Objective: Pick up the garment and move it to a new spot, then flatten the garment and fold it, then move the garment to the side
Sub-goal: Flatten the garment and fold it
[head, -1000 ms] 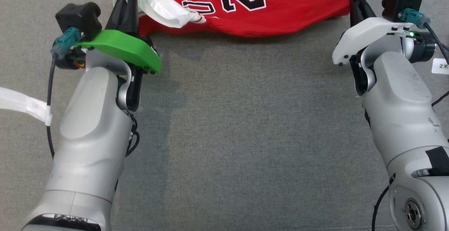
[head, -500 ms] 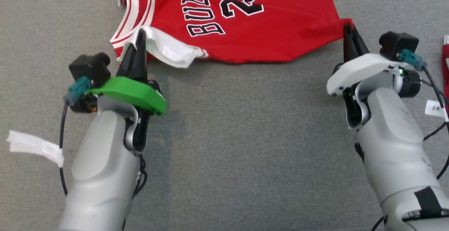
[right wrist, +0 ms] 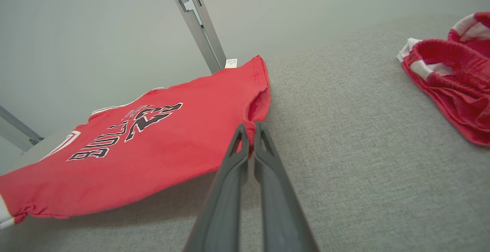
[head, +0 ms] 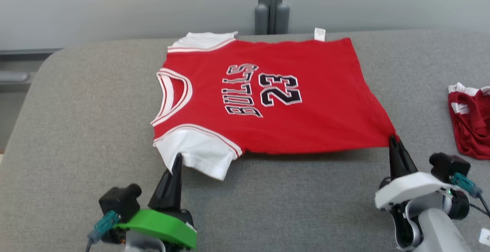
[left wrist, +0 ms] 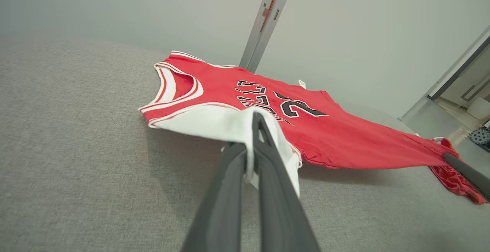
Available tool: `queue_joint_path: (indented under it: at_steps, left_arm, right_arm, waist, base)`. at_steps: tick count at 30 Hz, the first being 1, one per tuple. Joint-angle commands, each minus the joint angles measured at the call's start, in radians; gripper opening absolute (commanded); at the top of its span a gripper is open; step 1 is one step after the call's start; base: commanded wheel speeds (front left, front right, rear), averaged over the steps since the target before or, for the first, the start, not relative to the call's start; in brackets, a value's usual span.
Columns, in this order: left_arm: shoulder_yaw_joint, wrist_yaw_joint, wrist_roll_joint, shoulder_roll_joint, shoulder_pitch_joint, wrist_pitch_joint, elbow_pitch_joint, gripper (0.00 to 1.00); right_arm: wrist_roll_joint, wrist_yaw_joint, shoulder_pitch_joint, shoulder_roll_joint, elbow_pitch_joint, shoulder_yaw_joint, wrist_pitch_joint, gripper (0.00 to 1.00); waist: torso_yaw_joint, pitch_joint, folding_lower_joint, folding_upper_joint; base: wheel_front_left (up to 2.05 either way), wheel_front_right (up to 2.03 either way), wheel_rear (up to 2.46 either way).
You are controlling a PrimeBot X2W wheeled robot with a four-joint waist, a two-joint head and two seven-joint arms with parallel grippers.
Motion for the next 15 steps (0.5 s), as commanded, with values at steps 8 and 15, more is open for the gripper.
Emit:
queue_joint_path:
  at_steps: [8,15]
  left_arm:
    - [-0.016,0.105,-0.005,0.058,0.274,0.141,-0.356,0.00]
    - [-0.024,0.149,-0.030,0.087,0.379,0.233,-0.470,0.00]
  right_arm:
    - [0.042,-0.001,0.286,0.019,-0.278,-0.074,0.092,0.00]
    - [0.098,-0.001,0.457,0.024,-0.426,-0.106,0.184,0.00]
  waist:
    - [0.034,-0.127,0.0000,0.0000]
    - [0.038,-0.124,0.0000,0.0000]
  base:
    - [0.00,0.00,0.00]
    - [0.00,0.00,0.00]
